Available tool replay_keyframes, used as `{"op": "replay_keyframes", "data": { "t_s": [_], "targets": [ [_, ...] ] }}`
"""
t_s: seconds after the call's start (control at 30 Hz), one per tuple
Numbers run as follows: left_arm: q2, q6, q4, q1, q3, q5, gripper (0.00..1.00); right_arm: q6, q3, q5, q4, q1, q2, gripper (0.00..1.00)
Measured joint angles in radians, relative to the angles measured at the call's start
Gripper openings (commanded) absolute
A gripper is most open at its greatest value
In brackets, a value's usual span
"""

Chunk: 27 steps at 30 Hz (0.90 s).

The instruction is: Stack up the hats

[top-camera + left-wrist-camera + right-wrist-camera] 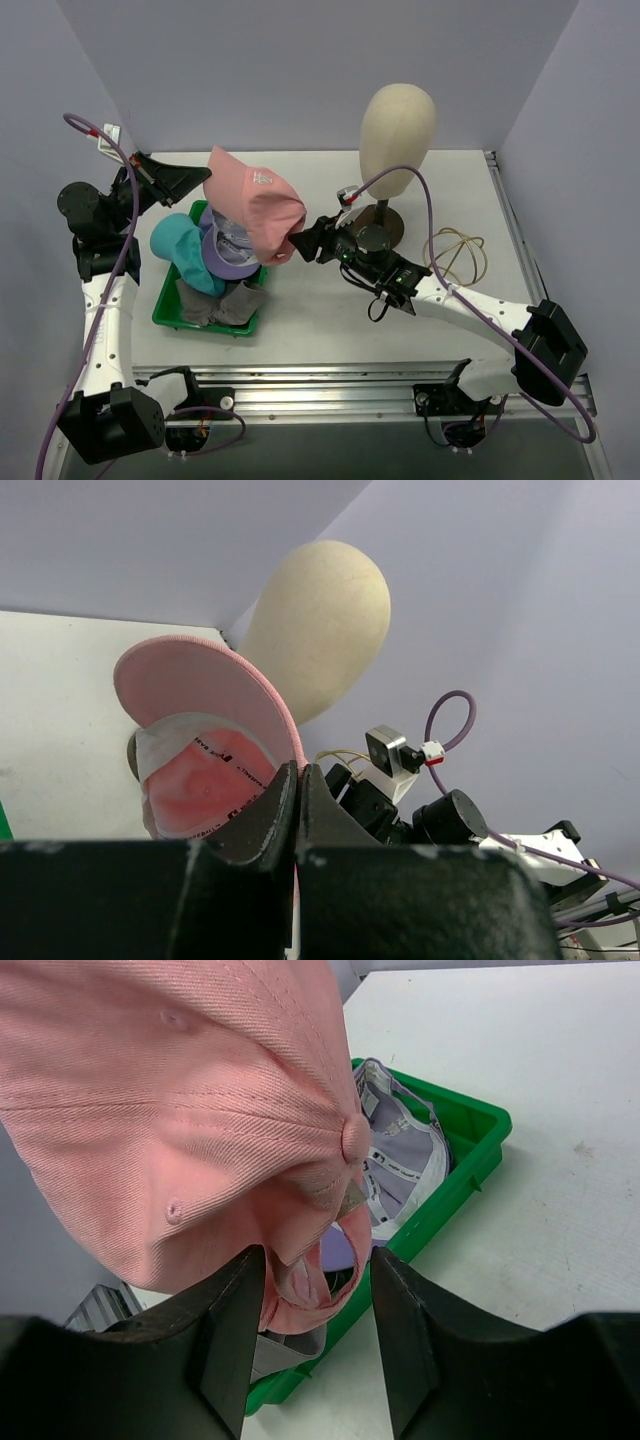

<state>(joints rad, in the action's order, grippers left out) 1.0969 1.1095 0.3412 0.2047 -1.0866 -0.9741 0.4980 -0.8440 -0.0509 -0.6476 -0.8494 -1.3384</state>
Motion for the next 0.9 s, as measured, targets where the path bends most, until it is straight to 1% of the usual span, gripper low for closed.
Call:
{"op": "replay_keyframes", "data": {
  "t_s": [0.13, 0.17, 0.23, 0.27, 0.33, 0.43, 0.47, 0.57, 0.7, 0.77, 0.9],
  "targets": [
    [-0.002, 0.025, 0.02, 0.0, -0.003, -0.003, 0.02, -0.017, 0.0, -0.011, -0.019, 0.002, 0.0, 0.37],
    [-0.002, 0.032, 0.023, 0.0, -0.003, -0.003, 0.02, -0.022, 0.0, -0.016, -0.027, 0.004, 0.0, 0.33],
    [-0.002, 0.047, 0.036, 0.0, -0.003, -0.003, 0.02, -0.032, 0.0, -0.022, -0.046, 0.006, 0.0, 0.27],
    [-0.002, 0.058, 0.046, 0.0, -0.003, -0.003, 0.02, -0.039, 0.0, -0.025, -0.053, 0.007, 0.0, 0.22],
    [-0.002, 0.079, 0.075, 0.0, -0.002, -0.003, 0.02, -0.053, 0.0, -0.034, -0.069, 0.01, 0.0, 0.18],
    [-0.001, 0.12, 0.14, 0.0, 0.006, -0.003, 0.02, -0.072, 0.0, -0.042, -0.095, 0.016, 0.0, 0.01],
    [-0.001, 0.129, 0.155, 0.0, 0.01, -0.003, 0.02, -0.079, 0.0, -0.043, -0.102, 0.019, 0.0, 0.0],
    [-0.001, 0.155, 0.202, 0.0, 0.027, 0.0, 0.02, -0.095, -0.001, -0.043, -0.101, 0.026, 0.006, 0.0],
    [-0.007, 0.162, 0.224, -0.024, 0.066, 0.034, 0.02, -0.135, -0.034, 0.001, 0.008, 0.045, 0.051, 0.0],
    [-0.022, 0.132, 0.196, -0.074, 0.085, 0.084, 0.02, -0.164, -0.083, 0.043, 0.094, 0.067, 0.092, 0.0],
    [-0.066, 0.031, 0.104, -0.271, 0.087, 0.235, 0.02, -0.247, -0.291, 0.143, 0.27, 0.11, 0.141, 0.0]
  ]
}}
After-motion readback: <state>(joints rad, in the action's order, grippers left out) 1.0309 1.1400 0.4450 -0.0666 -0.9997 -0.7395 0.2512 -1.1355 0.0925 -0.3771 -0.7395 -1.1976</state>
